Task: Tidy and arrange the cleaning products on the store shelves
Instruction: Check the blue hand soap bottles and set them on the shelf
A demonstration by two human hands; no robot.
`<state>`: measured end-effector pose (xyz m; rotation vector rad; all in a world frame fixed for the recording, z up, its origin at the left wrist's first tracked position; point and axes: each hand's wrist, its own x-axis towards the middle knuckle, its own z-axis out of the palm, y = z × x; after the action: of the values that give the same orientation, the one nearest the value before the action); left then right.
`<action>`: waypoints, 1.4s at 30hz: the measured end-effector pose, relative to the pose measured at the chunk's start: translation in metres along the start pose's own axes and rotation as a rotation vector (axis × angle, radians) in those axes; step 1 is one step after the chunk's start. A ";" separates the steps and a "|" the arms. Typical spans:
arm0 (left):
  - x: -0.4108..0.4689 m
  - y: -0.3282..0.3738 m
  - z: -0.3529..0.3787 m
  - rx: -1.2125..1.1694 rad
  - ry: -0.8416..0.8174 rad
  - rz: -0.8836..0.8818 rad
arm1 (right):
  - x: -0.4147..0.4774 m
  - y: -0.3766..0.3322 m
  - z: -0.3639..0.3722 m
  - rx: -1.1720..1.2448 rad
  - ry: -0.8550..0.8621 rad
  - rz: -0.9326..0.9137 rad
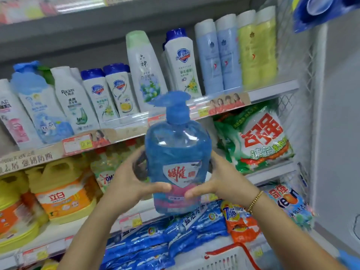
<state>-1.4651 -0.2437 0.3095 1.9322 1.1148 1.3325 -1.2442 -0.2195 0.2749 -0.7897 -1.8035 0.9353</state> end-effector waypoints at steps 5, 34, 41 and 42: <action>0.058 -0.004 0.025 0.332 -0.206 0.096 | 0.020 0.054 -0.001 0.278 0.395 -0.007; 0.179 -0.132 0.100 0.108 -0.243 -0.111 | 0.081 0.172 -0.080 -0.129 0.410 0.146; 0.185 -0.101 0.125 0.143 -0.390 0.042 | 0.070 0.189 -0.072 0.165 0.556 0.277; 0.189 -0.093 0.133 0.153 -0.405 0.073 | 0.069 0.192 -0.067 0.223 0.569 0.289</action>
<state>-1.3393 -0.0306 0.2789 2.2439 0.9714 0.8526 -1.1848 -0.0487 0.1596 -1.0625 -1.0928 0.9534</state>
